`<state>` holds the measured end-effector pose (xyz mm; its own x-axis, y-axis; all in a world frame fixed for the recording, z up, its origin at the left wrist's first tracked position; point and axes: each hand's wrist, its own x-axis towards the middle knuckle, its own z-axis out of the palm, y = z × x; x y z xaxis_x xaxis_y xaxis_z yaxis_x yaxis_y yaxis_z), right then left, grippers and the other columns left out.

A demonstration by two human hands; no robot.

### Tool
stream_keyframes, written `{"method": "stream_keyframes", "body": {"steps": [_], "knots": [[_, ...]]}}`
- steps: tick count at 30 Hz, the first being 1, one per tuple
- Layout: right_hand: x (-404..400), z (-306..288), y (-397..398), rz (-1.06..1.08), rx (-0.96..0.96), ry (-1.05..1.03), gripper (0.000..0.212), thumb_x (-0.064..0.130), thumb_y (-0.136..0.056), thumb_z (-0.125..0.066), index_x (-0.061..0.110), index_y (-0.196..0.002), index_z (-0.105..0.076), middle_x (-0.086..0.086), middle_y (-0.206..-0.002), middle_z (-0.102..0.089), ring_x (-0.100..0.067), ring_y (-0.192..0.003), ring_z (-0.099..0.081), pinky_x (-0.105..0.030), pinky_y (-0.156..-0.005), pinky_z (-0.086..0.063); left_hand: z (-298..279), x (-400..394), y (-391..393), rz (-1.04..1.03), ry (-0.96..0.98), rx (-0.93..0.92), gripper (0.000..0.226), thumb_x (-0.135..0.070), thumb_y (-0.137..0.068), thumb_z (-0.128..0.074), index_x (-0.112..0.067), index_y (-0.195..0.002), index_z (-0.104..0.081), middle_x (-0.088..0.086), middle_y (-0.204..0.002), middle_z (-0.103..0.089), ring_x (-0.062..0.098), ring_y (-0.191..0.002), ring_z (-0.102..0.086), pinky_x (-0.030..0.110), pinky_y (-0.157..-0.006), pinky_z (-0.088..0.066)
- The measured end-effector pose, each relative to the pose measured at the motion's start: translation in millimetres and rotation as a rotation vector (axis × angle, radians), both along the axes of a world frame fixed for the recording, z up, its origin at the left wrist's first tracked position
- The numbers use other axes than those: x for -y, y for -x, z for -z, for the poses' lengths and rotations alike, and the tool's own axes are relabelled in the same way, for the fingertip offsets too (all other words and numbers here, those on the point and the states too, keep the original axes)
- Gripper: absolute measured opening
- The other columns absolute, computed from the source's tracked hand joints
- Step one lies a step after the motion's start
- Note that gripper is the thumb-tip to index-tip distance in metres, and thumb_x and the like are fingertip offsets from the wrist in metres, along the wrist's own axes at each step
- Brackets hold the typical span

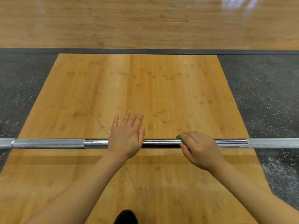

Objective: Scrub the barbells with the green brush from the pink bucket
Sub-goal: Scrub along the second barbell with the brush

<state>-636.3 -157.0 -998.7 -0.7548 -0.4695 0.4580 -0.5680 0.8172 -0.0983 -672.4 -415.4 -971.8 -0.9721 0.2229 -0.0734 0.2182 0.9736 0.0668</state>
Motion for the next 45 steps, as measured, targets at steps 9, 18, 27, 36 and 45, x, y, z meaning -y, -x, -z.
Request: {"method": "stream_keyframes", "body": {"steps": [9,18,27,36,45], "knots": [[34,3,16,-0.072,-0.057,-0.092,0.049,0.038,-0.101,-0.04,-0.002,-0.113,-0.066,-0.015,-0.108,-0.068,-0.03,-0.096,-0.065,-0.037,-0.082,-0.053,0,-4,18,-0.009,-0.001,-0.041,0.07,-0.048,-0.092,0.003,-0.023,-0.149,-0.03,0.0,-0.152,-0.037,0.02,-0.145,-0.021,0.046,-0.116,-0.008],[14,10,30,-0.087,-0.115,-0.12,0.044,0.035,-0.099,-0.052,-0.003,-0.117,-0.065,-0.017,-0.112,-0.067,-0.032,-0.098,-0.065,-0.042,-0.079,-0.055,1,-2,35,-0.016,-0.012,-0.045,0.071,-0.047,-0.091,0.005,-0.025,-0.15,-0.027,-0.001,-0.153,-0.035,0.019,-0.146,-0.017,0.045,-0.116,-0.006],[16,9,40,-0.044,-0.076,-0.103,0.046,0.038,-0.099,-0.05,-0.002,-0.116,-0.064,-0.015,-0.111,-0.067,-0.031,-0.1,-0.064,-0.042,-0.082,-0.055,2,-5,46,-0.012,0.0,-0.06,0.072,-0.047,-0.091,0.006,-0.025,-0.15,-0.027,-0.001,-0.153,-0.035,0.019,-0.146,-0.017,0.046,-0.116,-0.007],[21,3,42,-0.031,0.001,-0.111,0.052,0.044,-0.095,-0.051,0.0,-0.121,-0.062,-0.014,-0.114,-0.066,-0.029,-0.102,-0.063,-0.04,-0.083,-0.054,3,-4,54,-0.019,-0.018,-0.038,0.065,-0.046,-0.094,-0.001,-0.025,-0.151,-0.023,-0.001,-0.154,-0.033,0.018,-0.147,-0.015,0.045,-0.117,-0.005],[10,-4,49,-0.16,0.071,-0.273,0.065,0.043,-0.085,-0.062,-0.001,-0.131,-0.044,-0.017,-0.118,-0.063,-0.033,-0.104,-0.062,-0.043,-0.086,-0.054,1,-1,54,-0.012,-0.034,0.023,0.058,-0.045,-0.099,-0.006,-0.025,-0.151,-0.021,-0.003,-0.154,-0.033,0.018,-0.146,-0.016,0.045,-0.117,-0.009]]}}
